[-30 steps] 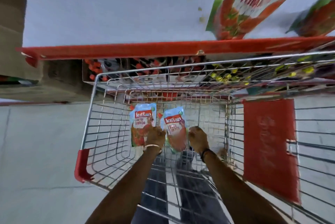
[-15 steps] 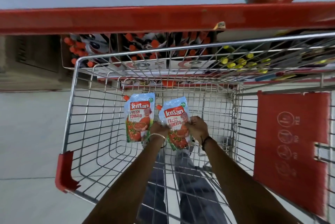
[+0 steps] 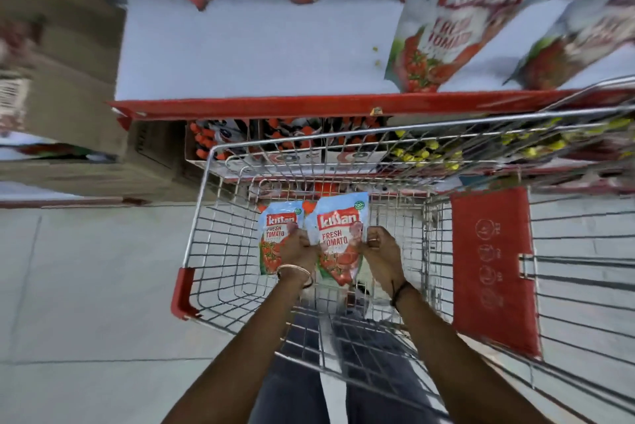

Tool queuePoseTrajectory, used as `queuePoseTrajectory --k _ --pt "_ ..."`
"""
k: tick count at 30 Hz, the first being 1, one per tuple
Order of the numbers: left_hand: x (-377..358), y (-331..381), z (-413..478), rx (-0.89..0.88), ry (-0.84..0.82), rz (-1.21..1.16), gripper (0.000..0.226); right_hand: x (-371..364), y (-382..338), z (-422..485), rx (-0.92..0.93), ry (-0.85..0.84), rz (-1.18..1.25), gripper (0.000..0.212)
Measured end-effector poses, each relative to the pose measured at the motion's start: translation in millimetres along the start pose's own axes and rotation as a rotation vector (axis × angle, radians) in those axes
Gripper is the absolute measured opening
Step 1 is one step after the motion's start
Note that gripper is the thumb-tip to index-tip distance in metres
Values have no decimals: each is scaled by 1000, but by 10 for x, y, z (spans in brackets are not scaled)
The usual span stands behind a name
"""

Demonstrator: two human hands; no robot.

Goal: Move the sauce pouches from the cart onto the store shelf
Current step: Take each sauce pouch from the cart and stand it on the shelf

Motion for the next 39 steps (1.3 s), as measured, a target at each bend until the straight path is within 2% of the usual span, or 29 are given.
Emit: queuePoseTrajectory --k 1,3,6,9,17,25,29,35,39 --pt "87 76 -110 -16 23 -12 34 30 -130 -71 44 -6 3 17" --pt "252 211 -279 -79 54 -141 16 91 -407 -206 111 -6 15 19" --pt "489 403 -488 -179 87 -276 39 192 -829 -405 207 3 61 24" --pt "716 644 -692 -263 90 -293 31 261 -1227 -568 288 11 142 25" --pt "1346 1397 -1159 -584 202 -471 31 282 -2232 -846 530 116 266 21" --pt "1852 2114 -1156 -759 332 -481 27 112 -3053 -624 721 295 300 27" --pt "1920 2311 -924 -815 329 -482 26 -20 -3176 -379 737 353 285 28" --pt "1884 2369 -621 -788 335 -443 27 -146 -3155 -195 712 383 247 20" --pt "1872 2383 -506 -786 321 -451 25 -180 -3164 -93 699 368 233 26"
Point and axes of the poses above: each hand's wrist, its own z-axis towards the middle knuckle, its own x-axis out of the back of the hand, y = z × x, the point moved 3 cm from there along z, towards the middle knuckle, and after that the axes turned 5 degrees about x, right-handed, at the moved point
